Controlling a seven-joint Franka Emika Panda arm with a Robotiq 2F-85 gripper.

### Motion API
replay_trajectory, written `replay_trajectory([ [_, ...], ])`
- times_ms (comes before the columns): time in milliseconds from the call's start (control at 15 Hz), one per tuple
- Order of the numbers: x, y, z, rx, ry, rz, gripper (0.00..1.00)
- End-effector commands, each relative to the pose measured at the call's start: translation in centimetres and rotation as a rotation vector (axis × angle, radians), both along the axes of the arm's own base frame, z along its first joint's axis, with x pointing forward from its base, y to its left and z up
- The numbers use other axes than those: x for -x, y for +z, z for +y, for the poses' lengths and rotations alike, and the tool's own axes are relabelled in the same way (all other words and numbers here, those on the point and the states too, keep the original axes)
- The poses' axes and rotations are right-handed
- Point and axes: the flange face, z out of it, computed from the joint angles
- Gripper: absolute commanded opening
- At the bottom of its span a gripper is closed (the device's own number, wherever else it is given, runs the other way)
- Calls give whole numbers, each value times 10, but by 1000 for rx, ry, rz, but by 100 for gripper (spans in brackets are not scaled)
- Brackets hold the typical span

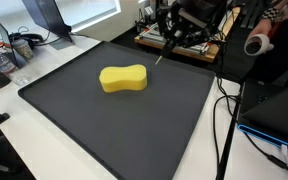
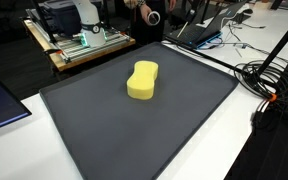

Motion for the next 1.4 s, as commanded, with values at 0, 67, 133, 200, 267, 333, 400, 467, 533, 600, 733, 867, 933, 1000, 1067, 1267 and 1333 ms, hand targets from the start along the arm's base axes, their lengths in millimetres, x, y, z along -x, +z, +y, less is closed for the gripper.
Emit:
replay_trajectory([
  [0, -46, -7, -27, -76, -90, 30, 3],
  [67, -57, -7, -36, -84, -107, 10, 3],
  [133, -66, -7, -46, -82, -127, -6, 3],
  [200, -70, -1, -53, -30, -125, -26, 3],
  [267, -58, -11, -48, -43, -121, -11, 12],
  [333, -64, -9, -54, -41, -130, -22, 12],
  [400, -68, -7, -57, -41, -135, -29, 12],
  [467, -69, -6, -58, -42, -135, -32, 12],
  [533, -69, -5, -56, -42, -134, -34, 12],
  [600, -69, -4, -55, -43, -132, -34, 3],
  [733, -86, -8, -77, -80, -185, 2, 3],
  [867, -100, -14, -101, -105, -241, 16, 3],
  [933, -108, -18, -115, -123, -269, 26, 3],
  [1000, -115, -21, -128, -139, -297, 24, 3],
  [1067, -124, -25, -144, -163, -333, 22, 3],
  [1267, -143, -35, -186, -236, -423, 24, 3],
  [1333, -148, -38, -202, -259, -455, 27, 3],
])
